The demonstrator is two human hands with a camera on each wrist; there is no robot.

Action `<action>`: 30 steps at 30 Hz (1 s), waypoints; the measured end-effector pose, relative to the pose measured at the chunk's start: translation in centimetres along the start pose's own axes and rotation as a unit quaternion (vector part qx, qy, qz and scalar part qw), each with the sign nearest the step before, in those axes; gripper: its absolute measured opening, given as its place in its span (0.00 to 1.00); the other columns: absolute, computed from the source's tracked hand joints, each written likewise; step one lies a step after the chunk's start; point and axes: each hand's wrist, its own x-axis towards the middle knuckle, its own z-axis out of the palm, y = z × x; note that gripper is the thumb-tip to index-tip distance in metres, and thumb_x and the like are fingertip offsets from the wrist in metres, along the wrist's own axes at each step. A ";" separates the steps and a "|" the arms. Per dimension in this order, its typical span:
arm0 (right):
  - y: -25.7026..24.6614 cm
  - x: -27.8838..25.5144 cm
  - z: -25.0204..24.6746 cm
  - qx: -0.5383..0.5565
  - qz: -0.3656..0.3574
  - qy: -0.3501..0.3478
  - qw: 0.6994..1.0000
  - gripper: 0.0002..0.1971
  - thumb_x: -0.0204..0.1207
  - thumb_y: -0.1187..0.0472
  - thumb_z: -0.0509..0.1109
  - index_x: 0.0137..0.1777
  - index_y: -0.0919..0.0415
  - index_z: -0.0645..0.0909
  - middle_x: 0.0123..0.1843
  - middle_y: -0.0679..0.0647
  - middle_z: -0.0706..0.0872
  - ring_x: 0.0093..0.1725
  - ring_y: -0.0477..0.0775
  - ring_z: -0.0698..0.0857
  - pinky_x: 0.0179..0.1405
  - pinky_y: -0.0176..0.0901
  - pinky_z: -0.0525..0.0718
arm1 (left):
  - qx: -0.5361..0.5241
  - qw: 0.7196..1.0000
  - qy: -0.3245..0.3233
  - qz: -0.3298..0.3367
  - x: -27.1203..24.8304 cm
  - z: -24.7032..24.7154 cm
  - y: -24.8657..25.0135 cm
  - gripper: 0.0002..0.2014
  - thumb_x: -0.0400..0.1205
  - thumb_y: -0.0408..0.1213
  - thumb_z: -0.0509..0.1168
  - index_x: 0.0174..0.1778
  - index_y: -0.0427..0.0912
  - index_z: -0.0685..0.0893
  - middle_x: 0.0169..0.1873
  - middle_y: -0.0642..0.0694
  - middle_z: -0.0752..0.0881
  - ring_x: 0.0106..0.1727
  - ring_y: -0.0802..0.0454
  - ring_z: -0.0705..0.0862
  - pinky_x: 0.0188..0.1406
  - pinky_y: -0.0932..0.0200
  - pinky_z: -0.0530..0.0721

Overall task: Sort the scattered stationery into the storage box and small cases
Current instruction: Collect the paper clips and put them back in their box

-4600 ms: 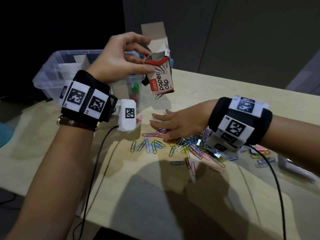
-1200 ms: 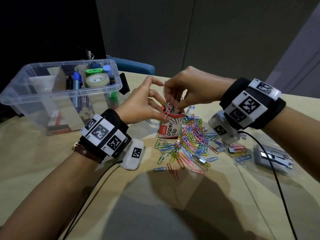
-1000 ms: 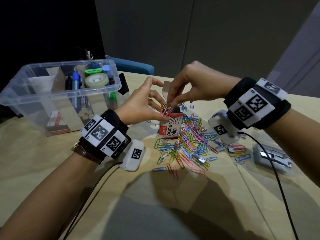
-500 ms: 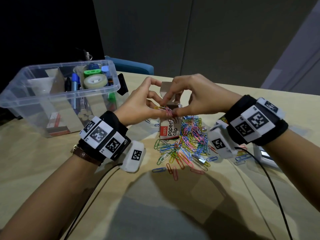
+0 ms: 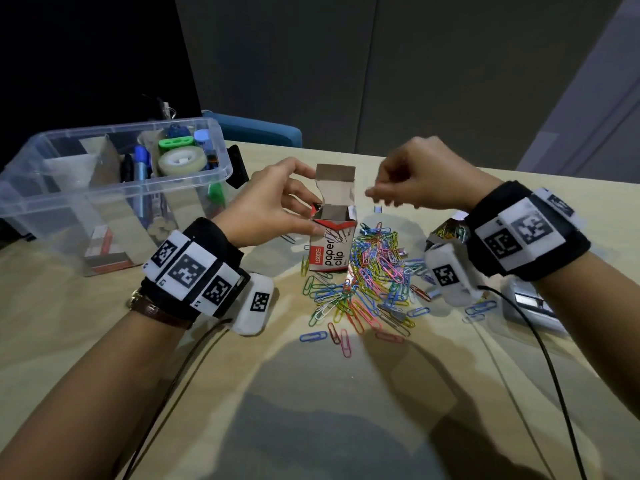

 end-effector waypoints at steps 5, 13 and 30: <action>0.6 -0.8 2.7 -0.122 0.178 -0.242 0.946 0.34 0.54 0.29 0.80 0.38 0.63 0.84 0.32 0.53 0.88 0.30 0.51 0.88 0.39 0.45 0.91 | -0.002 1.000 0.005 0.006 0.0 0.1 0.0 0.42 0.62 0.29 0.83 0.69 0.45 0.69 0.45 0.43 0.89 0.43 0.53 0.90 0.46 0.57 0.90; -0.5 0.9 5.4 -0.095 0.147 -0.277 0.945 0.34 0.64 0.34 0.78 0.48 0.69 0.86 0.43 0.58 0.90 0.42 0.57 0.89 0.47 0.49 0.90 | 0.000 1.000 0.025 -0.005 0.1 -0.1 -0.2 0.44 0.63 0.28 0.82 0.71 0.46 0.66 0.45 0.45 0.88 0.44 0.50 0.90 0.44 0.57 0.90; 1.3 0.2 -0.8 0.286 0.010 -0.149 0.946 0.09 0.75 0.73 0.71 0.54 0.72 0.87 0.44 0.62 0.92 0.45 0.51 0.92 0.45 0.33 0.89 | -0.029 1.000 0.011 -0.002 0.4 -0.6 -1.0 0.42 0.64 0.27 0.82 0.70 0.47 0.66 0.47 0.44 0.88 0.43 0.53 0.89 0.46 0.60 0.89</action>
